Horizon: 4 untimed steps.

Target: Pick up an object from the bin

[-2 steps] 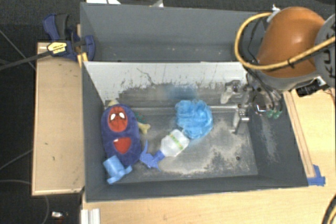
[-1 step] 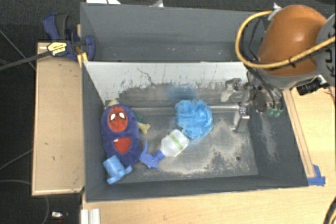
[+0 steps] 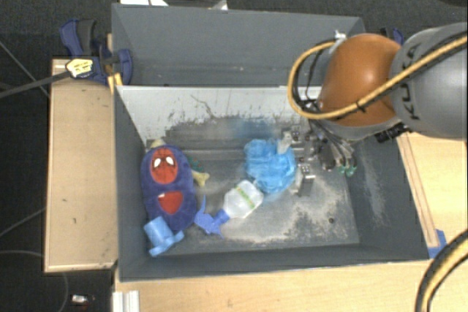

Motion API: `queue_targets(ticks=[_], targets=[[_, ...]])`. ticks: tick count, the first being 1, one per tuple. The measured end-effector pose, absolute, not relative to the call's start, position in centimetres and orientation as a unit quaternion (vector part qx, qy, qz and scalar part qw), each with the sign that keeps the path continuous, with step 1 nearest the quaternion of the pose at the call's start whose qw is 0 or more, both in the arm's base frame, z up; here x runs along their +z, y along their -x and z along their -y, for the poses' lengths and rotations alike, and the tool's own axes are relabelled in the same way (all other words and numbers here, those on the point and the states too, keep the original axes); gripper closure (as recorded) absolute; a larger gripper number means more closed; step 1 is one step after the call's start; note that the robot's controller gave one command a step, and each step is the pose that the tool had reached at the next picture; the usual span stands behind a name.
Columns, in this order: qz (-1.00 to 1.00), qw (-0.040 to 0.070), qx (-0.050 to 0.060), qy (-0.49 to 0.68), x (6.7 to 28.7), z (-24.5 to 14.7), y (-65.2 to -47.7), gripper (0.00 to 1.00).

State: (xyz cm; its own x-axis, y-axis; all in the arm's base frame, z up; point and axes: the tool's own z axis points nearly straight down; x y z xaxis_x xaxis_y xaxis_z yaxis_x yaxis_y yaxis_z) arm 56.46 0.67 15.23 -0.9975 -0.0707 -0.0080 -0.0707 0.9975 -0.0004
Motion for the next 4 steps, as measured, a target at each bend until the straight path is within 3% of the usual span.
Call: queue_targets(ticks=[1, 2, 3, 4], targets=[[-0.996, 0.006, 0.000, -0.085, 14.4, -4.1, -56.4, 0.00], [-0.999, 0.005, 0.000, -0.046, 11.5, -7.8, -56.6, 0.00], [-0.994, 0.010, 0.002, -0.112, 7.7, -8.0, -56.7, 0.00], [-0.999, 0.010, 0.002, 0.044, 7.2, -12.7, -57.1, 1.00]])
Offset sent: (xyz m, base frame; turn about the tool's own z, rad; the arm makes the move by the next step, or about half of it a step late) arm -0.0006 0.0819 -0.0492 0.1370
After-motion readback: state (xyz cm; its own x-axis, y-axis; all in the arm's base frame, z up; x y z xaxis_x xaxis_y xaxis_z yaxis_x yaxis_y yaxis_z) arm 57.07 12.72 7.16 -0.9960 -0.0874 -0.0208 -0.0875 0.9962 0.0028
